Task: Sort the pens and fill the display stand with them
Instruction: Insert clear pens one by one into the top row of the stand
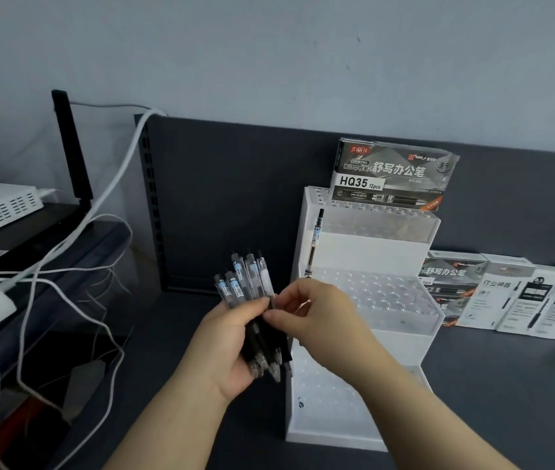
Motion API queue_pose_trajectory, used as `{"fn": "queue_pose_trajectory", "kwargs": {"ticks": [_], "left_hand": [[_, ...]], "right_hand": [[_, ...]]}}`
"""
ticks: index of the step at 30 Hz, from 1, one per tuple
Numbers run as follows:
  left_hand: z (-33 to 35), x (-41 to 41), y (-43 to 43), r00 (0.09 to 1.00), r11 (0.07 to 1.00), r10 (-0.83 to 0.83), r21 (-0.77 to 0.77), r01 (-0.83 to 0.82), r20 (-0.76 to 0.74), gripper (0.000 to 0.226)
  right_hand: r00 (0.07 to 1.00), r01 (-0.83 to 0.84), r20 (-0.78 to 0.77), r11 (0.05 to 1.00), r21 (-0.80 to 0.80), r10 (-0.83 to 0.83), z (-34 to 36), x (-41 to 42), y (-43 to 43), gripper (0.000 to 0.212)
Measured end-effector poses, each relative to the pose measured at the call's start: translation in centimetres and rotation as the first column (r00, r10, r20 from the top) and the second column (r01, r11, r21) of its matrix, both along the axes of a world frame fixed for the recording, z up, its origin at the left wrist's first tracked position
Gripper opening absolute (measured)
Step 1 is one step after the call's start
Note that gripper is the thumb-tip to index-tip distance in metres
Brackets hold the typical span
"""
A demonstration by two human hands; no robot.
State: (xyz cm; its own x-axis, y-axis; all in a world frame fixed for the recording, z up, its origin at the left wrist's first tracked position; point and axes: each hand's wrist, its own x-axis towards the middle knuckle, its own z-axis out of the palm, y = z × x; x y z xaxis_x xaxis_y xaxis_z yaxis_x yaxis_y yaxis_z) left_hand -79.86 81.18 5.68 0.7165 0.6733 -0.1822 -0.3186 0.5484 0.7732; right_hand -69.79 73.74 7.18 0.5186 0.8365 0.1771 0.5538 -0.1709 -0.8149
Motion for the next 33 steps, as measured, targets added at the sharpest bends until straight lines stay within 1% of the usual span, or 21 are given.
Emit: {"fn": "queue_pose_trajectory", "kwargs": {"ticks": [3, 6, 8, 11, 16, 19, 21, 23, 26, 28, 33], "left_hand": [[0.2, 0.0, 0.1, 1.000, 1.000, -0.011, 0.024, 0.011, 0.003, 0.017], [0.3, 0.1, 0.2, 1.000, 0.999, 0.002, 0.046, -0.002, 0.000, 0.018], [0.5, 0.3, 0.2, 1.000, 0.998, 0.017, 0.062, -0.017, -0.004, 0.023], [0.8, 0.7, 0.1, 0.999, 0.996, 0.045, 0.077, -0.045, 0.001, 0.024], [1.1, 1.3, 0.4, 0.997, 0.996, 0.072, 0.056, -0.072, 0.009, 0.021], [1.1, 1.6, 1.1, 0.993, 0.992, 0.122, -0.027, -0.122, 0.004, 0.016], [1.1, 1.6, 1.6, 0.991, 0.989, 0.136, -0.059, -0.136, -0.005, 0.011], [0.9, 1.6, 1.9, 0.990, 0.986, 0.143, -0.084, -0.143, -0.010, 0.010], [0.6, 1.8, 2.2, 0.991, 0.986, 0.134, -0.101, -0.135, -0.015, 0.008], [0.4, 1.9, 2.3, 0.990, 0.985, 0.137, -0.104, -0.139, -0.028, 0.009], [0.4, 2.0, 2.4, 0.988, 0.984, 0.149, -0.096, -0.152, -0.046, 0.010]], "right_hand": [[0.989, -0.013, -0.150, 1.000, 0.006, 0.014, 0.6, 0.3, -0.4, 0.011], [0.973, -0.035, -0.226, 0.999, 0.018, 0.038, 1.2, 0.3, -0.7, 0.010], [0.980, -0.028, -0.196, 1.000, 0.009, 0.030, 1.3, 0.3, -0.7, 0.013], [0.998, 0.003, -0.069, 1.000, -0.002, -0.003, 1.3, 0.2, -0.5, 0.016], [0.998, 0.020, -0.063, 0.999, 0.037, -0.017, 2.5, 1.1, -0.4, 0.012], [0.987, 0.158, -0.066, 0.970, 0.186, -0.148, 3.7, 3.3, -0.2, 0.010], [0.965, 0.264, -0.092, 0.912, 0.315, -0.247, 4.1, 5.1, -0.1, 0.009], [0.945, 0.325, -0.095, 0.870, 0.371, -0.313, 3.9, 6.5, 0.3, 0.008], [0.936, 0.343, -0.049, 0.877, 0.338, -0.347, 2.8, 7.3, 1.0, 0.006], [0.935, 0.348, -0.049, 0.881, 0.321, -0.352, 2.2, 7.4, 1.3, 0.006], [0.937, 0.325, 0.005, 0.879, 0.350, -0.349, 2.2, 7.7, 1.8, 0.008]]}}
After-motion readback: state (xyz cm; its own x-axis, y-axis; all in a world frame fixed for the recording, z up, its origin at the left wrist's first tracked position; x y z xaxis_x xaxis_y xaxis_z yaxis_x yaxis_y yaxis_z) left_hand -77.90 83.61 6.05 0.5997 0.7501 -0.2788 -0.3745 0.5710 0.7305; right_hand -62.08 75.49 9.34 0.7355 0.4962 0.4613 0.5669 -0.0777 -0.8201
